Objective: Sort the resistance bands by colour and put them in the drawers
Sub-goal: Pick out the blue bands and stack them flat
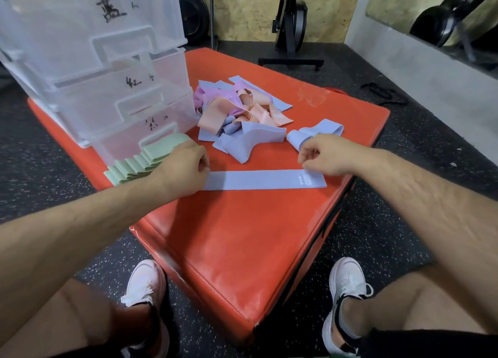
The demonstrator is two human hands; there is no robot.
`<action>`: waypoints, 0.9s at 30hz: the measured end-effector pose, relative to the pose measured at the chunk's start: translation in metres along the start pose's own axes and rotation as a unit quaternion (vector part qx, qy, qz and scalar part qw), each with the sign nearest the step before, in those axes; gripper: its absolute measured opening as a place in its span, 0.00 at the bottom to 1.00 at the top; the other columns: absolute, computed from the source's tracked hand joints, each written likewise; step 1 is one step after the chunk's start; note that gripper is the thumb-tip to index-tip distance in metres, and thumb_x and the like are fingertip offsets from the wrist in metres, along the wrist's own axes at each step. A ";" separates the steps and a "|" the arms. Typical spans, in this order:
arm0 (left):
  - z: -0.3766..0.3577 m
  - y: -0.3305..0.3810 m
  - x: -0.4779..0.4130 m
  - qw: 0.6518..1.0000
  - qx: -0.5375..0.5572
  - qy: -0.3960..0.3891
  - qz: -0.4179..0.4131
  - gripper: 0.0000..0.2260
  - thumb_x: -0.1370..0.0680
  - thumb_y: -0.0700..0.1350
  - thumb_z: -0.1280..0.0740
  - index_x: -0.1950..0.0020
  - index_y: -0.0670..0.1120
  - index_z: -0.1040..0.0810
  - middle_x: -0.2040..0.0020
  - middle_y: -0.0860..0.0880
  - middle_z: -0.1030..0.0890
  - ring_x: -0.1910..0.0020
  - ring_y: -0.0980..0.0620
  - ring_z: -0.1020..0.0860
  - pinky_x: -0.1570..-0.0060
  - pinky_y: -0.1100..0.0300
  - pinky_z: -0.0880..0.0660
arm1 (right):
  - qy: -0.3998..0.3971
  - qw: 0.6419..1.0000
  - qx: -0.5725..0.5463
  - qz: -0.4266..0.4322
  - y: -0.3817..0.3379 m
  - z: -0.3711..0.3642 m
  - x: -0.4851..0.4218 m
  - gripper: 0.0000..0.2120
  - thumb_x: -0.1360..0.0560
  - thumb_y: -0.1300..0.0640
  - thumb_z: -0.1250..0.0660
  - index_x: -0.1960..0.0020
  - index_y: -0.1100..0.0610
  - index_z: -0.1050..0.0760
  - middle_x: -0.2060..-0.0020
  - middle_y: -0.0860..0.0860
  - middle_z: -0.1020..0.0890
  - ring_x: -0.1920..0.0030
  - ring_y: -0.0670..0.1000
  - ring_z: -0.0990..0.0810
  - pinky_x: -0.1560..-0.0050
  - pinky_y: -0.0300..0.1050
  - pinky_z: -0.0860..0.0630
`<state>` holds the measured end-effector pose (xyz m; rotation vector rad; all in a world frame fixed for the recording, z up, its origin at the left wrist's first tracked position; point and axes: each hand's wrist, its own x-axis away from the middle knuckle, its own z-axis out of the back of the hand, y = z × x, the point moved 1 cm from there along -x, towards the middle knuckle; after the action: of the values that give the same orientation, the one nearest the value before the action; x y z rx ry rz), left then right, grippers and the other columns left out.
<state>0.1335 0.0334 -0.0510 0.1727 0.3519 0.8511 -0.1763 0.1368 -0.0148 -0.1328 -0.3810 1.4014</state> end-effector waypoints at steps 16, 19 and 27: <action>-0.006 0.066 -0.100 0.994 0.101 0.039 -0.007 0.10 0.28 0.44 0.29 0.49 0.45 0.26 0.59 0.53 0.27 0.52 0.49 0.26 0.58 0.60 0.30 | 0.128 0.991 -0.005 -0.037 -0.046 0.018 -0.084 0.06 0.28 0.57 0.31 0.54 0.48 0.22 0.54 0.49 0.18 0.47 0.54 0.21 0.51 0.44 0.31; 0.008 0.071 -0.104 0.982 0.182 0.045 0.031 0.08 0.27 0.48 0.30 0.52 0.48 0.25 0.64 0.54 0.23 0.63 0.56 0.25 0.64 0.67 0.30 | 0.151 0.968 -0.195 -0.033 -0.055 0.038 -0.084 0.07 0.32 0.61 0.28 0.56 0.52 0.21 0.63 0.48 0.19 0.61 0.50 0.21 0.61 0.42 0.27; 0.042 0.073 -0.080 0.913 0.405 0.002 0.045 0.14 0.25 0.55 0.27 0.49 0.47 0.23 0.58 0.54 0.19 0.59 0.58 0.20 0.61 0.64 0.23 | 0.084 0.911 -0.402 0.041 -0.083 0.053 -0.049 0.08 0.26 0.64 0.29 0.48 0.61 0.18 0.66 0.48 0.15 0.65 0.47 0.17 0.65 0.40 0.25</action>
<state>0.0493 0.0199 0.0282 0.9649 0.6943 0.7538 -0.1229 0.0679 0.0518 -0.9473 -0.8002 1.2271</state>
